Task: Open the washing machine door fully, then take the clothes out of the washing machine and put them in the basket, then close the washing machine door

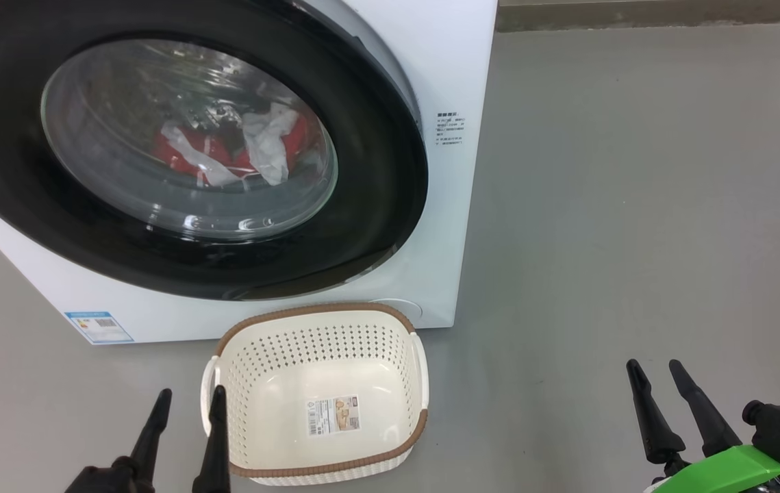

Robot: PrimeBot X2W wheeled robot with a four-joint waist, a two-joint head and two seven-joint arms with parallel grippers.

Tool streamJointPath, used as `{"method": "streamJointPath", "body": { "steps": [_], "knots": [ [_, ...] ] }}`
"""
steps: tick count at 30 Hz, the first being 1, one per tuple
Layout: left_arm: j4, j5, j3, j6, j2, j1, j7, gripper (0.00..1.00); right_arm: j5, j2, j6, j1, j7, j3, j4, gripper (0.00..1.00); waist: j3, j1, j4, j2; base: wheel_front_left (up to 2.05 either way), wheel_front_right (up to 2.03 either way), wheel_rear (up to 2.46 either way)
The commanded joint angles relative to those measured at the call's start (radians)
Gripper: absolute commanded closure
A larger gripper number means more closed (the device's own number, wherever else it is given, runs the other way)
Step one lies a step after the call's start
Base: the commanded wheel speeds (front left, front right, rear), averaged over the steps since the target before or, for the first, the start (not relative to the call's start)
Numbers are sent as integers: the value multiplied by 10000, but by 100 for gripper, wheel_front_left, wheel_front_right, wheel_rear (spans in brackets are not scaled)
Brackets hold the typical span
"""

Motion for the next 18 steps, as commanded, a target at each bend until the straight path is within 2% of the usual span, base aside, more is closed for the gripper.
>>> {"method": "streamJointPath", "body": {
  "steps": [1, 18],
  "knots": [
    [-330, 491, 244, 66, 118, -140, -192, 0, -341, -254, -7, -71, -195, 251, -307, 0, 5, 0, 10, 0, 0, 0, 0],
    [-14, 1879, 420, 169, 133, -139, -649, 0, -1651, -230, -7, 113, -647, 30, -510, 0, 121, -1, -3, 0, 0, 0, 0]
  ]
}}
